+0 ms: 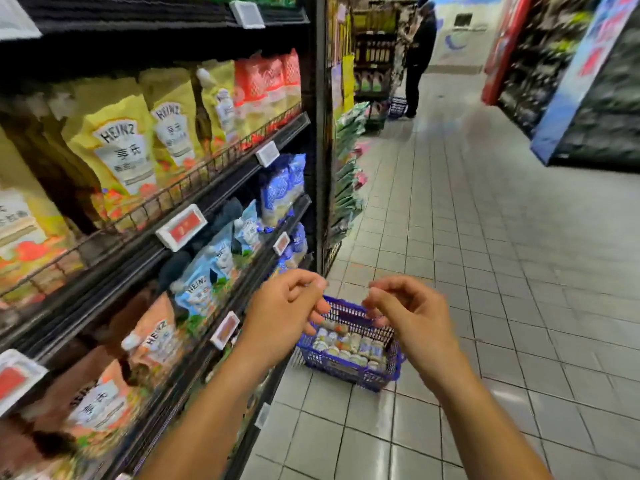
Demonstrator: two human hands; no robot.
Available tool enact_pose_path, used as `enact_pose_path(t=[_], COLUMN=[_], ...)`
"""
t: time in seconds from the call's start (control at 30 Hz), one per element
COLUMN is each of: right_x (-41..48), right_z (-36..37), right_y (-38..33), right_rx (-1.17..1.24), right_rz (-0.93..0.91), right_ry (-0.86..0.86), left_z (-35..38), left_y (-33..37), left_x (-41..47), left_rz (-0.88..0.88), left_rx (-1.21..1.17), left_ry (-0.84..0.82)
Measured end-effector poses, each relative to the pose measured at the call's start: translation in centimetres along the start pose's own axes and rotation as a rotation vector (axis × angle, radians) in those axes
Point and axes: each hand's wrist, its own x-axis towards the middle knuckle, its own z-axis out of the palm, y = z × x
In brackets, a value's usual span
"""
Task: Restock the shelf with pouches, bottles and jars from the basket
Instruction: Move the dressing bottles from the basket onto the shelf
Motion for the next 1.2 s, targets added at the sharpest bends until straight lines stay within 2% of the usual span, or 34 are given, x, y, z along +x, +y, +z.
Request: enact_pose_path(t=[0.43,1.2], right_x=[5.9,25.3], right_z=[-7.7,-5.2], right_y=[4.5,13.8], right_rx=[-0.122,-0.124], right_rz=[0.128,0.334], right_ry=[0.179,0.319], left_z=[7.6,5.3], left_y=[-2.6,-12.7], left_x=[8.3,31.4], left_rz=[-0.126,-0.364], left_rx=[-0.043,-0.041], left_ry=[-0.097,-0.152])
